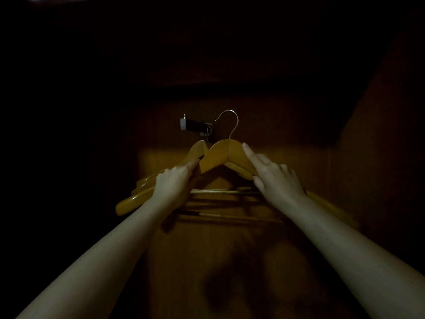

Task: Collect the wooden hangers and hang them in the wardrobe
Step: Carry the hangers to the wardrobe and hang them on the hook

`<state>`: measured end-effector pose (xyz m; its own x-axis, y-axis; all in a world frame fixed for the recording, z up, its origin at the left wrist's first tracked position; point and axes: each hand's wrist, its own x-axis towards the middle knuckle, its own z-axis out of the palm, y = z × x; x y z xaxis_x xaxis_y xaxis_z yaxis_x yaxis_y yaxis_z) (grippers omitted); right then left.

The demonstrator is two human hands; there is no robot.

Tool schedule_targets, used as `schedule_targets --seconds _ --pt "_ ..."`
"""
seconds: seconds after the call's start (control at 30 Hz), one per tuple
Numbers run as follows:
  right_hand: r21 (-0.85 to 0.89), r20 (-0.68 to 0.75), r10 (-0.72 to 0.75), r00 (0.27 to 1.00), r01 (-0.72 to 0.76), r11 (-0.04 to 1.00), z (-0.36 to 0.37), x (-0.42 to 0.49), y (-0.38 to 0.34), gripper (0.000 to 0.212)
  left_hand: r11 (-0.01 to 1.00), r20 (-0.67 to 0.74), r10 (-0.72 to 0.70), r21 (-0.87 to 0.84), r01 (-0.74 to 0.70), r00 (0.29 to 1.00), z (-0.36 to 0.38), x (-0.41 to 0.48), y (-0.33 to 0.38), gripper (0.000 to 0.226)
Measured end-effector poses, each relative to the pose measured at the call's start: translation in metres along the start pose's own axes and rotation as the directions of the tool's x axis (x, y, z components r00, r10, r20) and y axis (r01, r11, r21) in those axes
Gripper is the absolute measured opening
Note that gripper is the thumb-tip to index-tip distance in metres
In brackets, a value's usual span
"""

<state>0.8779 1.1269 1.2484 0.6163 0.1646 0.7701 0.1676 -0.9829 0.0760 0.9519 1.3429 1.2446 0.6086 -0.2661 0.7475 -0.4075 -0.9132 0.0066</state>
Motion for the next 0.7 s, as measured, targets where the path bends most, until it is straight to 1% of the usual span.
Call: schedule_targets --seconds 0.1,0.23,0.47,0.63,0.7 --pt "-0.042 0.012 -0.026 1.0 0.026 0.999 0.011 0.033 -0.004 0.076 0.991 0.061 -0.084 -0.1 0.089 0.995 0.013 0.025 -0.015 0.043" --pt "-0.054 0.032 -0.026 0.999 0.027 0.998 0.03 0.072 -0.013 0.076 0.973 0.118 -0.102 -0.195 0.124 0.988 0.026 0.048 -0.037 0.048" --pt "-0.024 0.053 0.027 0.998 -0.026 0.999 0.073 0.104 -0.031 0.073 0.967 0.22 -0.146 -0.172 0.185 0.965 0.048 0.081 -0.079 0.051" --pt "-0.065 0.122 0.091 0.988 -0.084 0.994 0.089 0.107 -0.044 0.086 0.978 0.215 -0.126 -0.138 0.158 0.968 0.061 0.083 -0.091 0.045" --pt "-0.096 0.138 0.118 0.983 -0.105 0.99 0.09 0.104 -0.048 0.083 0.979 0.209 -0.121 -0.137 0.151 0.97 0.065 0.081 -0.093 0.041"
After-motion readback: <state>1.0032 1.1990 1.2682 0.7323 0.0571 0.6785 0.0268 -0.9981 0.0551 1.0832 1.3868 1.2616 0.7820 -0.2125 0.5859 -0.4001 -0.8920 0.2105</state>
